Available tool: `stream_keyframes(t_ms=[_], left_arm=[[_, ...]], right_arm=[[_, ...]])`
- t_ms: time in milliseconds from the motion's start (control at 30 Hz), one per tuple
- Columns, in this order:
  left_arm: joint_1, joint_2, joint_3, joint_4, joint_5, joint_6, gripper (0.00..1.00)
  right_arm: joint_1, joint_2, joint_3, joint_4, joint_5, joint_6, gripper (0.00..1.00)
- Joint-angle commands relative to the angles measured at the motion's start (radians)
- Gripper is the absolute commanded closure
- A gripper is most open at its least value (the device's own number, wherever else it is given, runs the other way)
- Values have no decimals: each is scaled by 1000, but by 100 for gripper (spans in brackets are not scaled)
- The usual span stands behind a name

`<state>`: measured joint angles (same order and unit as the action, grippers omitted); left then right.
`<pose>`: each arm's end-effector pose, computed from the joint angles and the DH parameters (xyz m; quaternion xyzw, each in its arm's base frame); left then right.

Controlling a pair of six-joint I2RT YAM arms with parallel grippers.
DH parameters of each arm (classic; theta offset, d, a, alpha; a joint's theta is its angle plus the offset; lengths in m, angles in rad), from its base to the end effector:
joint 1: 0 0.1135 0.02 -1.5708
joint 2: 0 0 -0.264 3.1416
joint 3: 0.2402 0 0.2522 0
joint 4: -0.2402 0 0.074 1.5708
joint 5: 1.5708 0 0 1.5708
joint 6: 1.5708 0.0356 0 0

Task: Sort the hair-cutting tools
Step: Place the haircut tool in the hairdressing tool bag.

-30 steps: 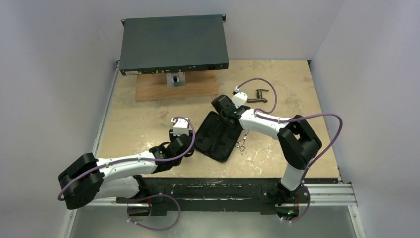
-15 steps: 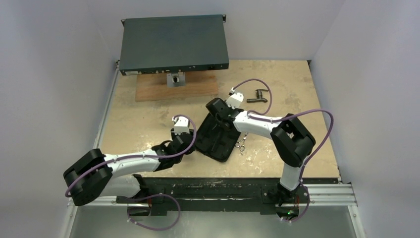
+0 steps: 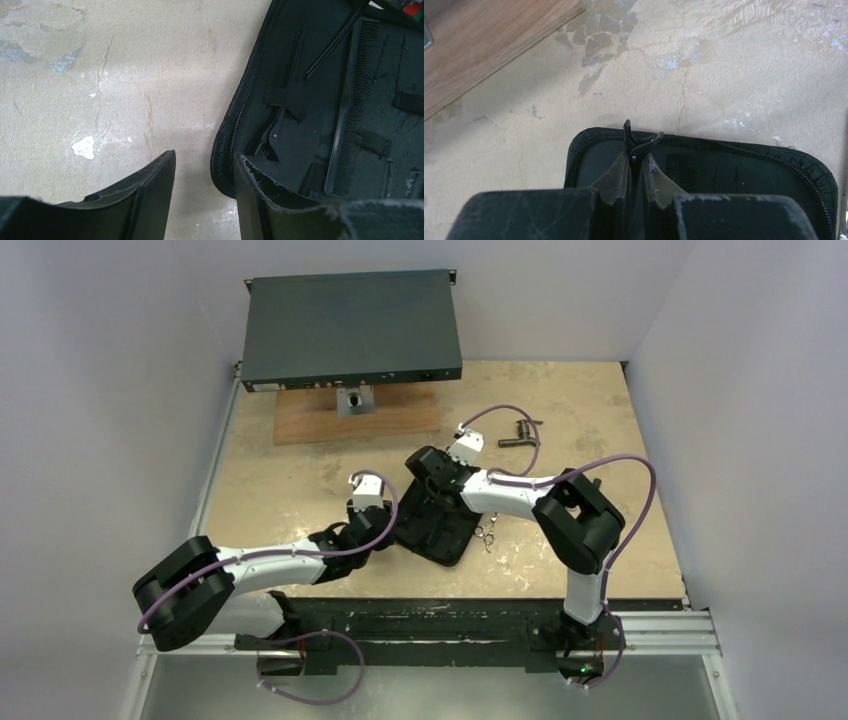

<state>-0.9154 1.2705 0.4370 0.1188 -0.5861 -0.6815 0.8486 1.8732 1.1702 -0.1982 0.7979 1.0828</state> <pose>0.1554 -0.1698 0.1567 -0.0175 0.8790 -0.1013 0.4656 0.2741 0.2725 0.1754 0.2284 0.8494 0.0403 0.4740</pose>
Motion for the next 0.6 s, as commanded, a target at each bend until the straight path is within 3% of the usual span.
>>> stream_keyframes(t_ms=[0,567], left_arm=[[8,1,-6,41,6,-24,54],[12,13,-15,50,13,-37,57]], right_arm=[[15,2,2,36,60,26,100],[56,-6,-30,31,3,45,100]])
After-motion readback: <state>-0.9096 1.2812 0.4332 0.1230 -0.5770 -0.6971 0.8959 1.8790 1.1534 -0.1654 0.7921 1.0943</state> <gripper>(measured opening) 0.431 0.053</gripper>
